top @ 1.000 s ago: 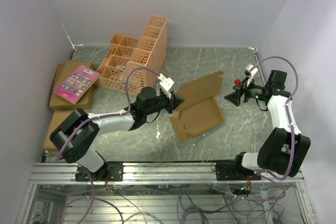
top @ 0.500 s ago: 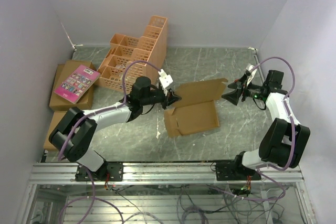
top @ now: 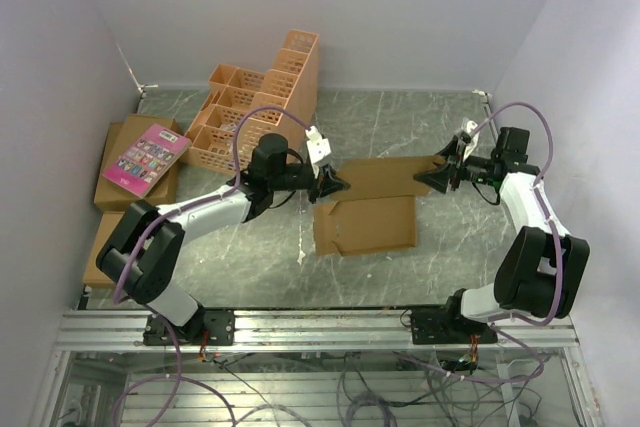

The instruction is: Fold the paper box

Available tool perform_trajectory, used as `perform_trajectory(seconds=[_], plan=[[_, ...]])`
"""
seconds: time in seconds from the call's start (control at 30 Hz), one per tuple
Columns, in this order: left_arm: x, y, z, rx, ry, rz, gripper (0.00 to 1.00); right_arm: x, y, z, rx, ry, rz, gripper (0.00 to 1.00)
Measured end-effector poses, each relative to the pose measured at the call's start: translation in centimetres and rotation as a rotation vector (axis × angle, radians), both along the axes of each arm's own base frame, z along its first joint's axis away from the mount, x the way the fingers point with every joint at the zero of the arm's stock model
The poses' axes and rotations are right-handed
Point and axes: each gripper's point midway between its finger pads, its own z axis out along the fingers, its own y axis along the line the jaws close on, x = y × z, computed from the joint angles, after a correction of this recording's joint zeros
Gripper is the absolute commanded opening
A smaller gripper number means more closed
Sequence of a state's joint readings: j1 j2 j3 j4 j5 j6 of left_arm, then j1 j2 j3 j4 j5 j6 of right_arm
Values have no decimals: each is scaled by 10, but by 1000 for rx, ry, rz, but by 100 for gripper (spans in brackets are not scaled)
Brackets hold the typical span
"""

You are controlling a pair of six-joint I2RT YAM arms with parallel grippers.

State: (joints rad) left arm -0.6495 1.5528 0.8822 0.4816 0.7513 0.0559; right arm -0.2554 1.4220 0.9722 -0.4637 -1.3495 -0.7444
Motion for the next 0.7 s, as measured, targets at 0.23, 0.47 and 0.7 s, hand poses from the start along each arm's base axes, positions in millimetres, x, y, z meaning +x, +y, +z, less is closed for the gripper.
perform_trajectory(seconds=[0.23, 0.47, 0.7], plan=[[4, 4, 2, 6, -19, -14, 7, -9, 5, 19, -6, -93, 95, 1], [11, 8, -2, 30, -12, -6, 13, -22, 10, 10, 28, -66, 154, 0], [22, 11, 4, 17, -10, 50, 60, -37, 13, 23, 1, -114, 166, 0]])
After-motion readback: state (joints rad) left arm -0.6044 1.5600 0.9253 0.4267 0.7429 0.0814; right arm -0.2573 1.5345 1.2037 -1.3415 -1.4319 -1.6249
